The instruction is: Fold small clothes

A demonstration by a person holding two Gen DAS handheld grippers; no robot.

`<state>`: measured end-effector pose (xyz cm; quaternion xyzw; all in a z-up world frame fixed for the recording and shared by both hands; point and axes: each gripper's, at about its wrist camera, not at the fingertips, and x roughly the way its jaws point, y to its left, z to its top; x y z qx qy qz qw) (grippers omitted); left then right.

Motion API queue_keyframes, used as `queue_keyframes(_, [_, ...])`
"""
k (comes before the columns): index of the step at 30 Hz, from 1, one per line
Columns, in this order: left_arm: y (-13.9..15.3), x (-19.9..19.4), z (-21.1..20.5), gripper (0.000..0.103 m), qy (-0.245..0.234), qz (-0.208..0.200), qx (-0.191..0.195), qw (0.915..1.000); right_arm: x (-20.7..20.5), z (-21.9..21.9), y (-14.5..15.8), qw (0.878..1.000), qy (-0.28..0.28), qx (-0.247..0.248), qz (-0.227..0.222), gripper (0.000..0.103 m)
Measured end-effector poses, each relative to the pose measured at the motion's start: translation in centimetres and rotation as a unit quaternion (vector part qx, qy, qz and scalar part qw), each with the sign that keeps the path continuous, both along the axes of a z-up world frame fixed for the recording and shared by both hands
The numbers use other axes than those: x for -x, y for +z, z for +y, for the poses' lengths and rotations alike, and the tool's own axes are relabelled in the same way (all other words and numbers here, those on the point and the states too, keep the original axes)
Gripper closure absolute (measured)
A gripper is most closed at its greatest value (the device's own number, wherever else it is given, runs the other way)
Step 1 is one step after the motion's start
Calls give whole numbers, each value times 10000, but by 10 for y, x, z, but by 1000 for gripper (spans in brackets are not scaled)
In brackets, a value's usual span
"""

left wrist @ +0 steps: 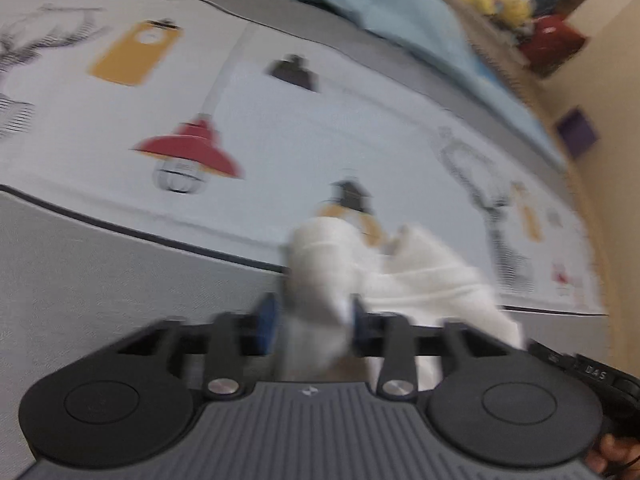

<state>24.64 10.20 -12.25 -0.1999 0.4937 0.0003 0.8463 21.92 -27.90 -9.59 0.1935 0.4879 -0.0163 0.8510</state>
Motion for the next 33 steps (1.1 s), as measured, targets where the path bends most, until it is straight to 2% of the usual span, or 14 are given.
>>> queue_keyframes(3, [28,10,2,55,117,-353,-357,9987,5,-15,22,9985,-225,-194,-458,91])
queue_keyframes(7, [58,32,-7,64,-660,-874,-243,9937,24,7,61,9781,1472,-623,-1332,91])
queue_keyframes(10, [55,44,-20,81,-1571,-737,12,9848,42,35,53,9553,2737,-724,-855,90])
queue_keyframes(12, [27,43,-34,95,-1958,-272,-656,9781,49,50,30,9502,3110,-24,-205,90])
queue_keyframes(13, [10,41,-35,99,-1924,-36,-1038,9758,52,52,16,9482,3158,326,128,90])
queue_keyframes(15, [10,41,-32,101,-1601,-81,-1043,9815,56,46,14,9517,3014,551,181,90])
queue_keyframes(18, [41,52,-34,101,-1317,-372,-1186,9835,61,30,36,9605,2781,42,-130,89])
queue_keyframes(20, [55,66,-40,100,-1631,-558,-850,9814,68,28,36,9529,3030,-99,-94,89])
queue_keyframes(22, [37,74,-49,99,-2132,-43,-680,9746,78,36,17,9417,3321,366,401,88])
queue_keyframes(24, [11,87,-56,101,-2435,422,-1114,9625,84,42,8,9357,3381,851,536,83])
queue_keyframes(27, [33,109,-69,100,-2312,44,-1502,9612,87,36,28,9527,2994,492,157,83])
queue_keyframes(29, [45,131,-73,95,-2248,-241,-1194,9668,93,35,32,9551,2953,250,82,83])
queue_keyframes(32, [13,148,-90,94,-2584,518,-1504,9529,108,50,1,9359,3225,1111,885,81])
queue_keyframes(33, [11,158,-91,94,-2655,524,-1657,9483,112,52,-2,9341,3187,1338,900,74])
